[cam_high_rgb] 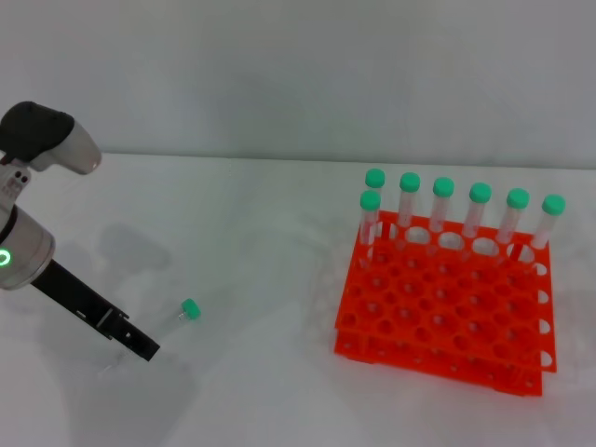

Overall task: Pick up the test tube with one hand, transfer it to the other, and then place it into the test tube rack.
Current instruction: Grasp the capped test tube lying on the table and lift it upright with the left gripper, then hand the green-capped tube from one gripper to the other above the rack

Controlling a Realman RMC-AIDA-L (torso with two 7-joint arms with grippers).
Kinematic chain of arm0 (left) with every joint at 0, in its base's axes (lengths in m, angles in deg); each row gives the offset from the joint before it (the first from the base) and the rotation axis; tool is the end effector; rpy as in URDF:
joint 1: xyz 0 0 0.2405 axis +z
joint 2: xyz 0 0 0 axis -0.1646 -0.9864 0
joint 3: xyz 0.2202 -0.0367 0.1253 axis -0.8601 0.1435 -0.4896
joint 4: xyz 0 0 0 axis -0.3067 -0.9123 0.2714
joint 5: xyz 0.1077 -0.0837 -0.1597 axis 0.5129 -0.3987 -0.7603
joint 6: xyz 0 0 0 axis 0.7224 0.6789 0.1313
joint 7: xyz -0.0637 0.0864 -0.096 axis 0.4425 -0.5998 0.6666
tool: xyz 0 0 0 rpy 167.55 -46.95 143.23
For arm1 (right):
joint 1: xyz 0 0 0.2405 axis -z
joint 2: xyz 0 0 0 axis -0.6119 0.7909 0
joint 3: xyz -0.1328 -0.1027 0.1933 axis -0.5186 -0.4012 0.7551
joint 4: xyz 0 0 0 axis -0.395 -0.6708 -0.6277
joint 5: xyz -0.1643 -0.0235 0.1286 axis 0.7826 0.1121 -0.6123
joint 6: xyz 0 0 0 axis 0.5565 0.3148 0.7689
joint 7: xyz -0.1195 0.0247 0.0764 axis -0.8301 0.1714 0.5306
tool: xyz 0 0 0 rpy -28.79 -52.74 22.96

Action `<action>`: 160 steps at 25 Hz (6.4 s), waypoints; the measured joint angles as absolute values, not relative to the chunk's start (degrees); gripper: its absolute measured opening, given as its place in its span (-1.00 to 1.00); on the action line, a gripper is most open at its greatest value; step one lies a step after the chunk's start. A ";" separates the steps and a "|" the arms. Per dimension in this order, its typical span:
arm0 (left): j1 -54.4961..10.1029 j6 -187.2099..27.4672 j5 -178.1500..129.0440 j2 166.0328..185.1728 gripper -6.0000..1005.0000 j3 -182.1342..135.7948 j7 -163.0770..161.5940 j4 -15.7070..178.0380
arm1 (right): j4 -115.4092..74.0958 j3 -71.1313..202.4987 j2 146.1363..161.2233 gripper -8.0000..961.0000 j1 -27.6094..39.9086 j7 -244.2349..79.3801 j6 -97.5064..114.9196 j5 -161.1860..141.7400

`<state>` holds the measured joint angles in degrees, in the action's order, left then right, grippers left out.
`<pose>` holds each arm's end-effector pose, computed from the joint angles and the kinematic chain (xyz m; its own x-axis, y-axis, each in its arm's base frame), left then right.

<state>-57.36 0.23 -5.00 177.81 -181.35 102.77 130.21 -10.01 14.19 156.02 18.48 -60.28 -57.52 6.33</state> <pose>-0.2674 0.3872 0.0613 0.5738 0.8028 -0.1622 0.7036 -0.5845 -0.4041 0.3503 0.3208 0.0704 0.7028 0.2014 -0.6822 -0.6579 -0.1806 -0.7311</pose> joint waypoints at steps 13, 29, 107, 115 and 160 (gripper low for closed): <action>-57.56 -4.15 -1.58 178.91 0.53 -181.26 103.39 127.82 | -10.60 14.08 156.10 0.58 17.99 -60.44 -57.21 6.33; -58.26 -8.93 3.10 178.96 -0.14 -181.26 105.27 123.67 | -10.69 14.06 156.11 0.57 18.00 -60.48 -56.98 6.33; -39.39 16.86 -57.66 179.84 -0.52 -181.17 50.27 119.78 | 0.52 -4.71 156.22 0.50 2.07 -20.05 -63.66 37.20; -40.20 16.34 -56.96 179.80 -0.50 -181.17 50.08 118.12 | 0.25 -4.85 157.02 0.49 1.47 -20.31 -63.54 36.88; -43.18 10.65 -53.38 179.78 -0.41 -181.18 49.07 111.93 | 0.97 -15.24 157.16 -0.27 0.45 -24.67 -59.26 27.09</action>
<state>-43.18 10.65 -53.38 179.78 -181.18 49.07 111.93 0.97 -15.24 157.16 0.45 -24.67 -59.26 27.09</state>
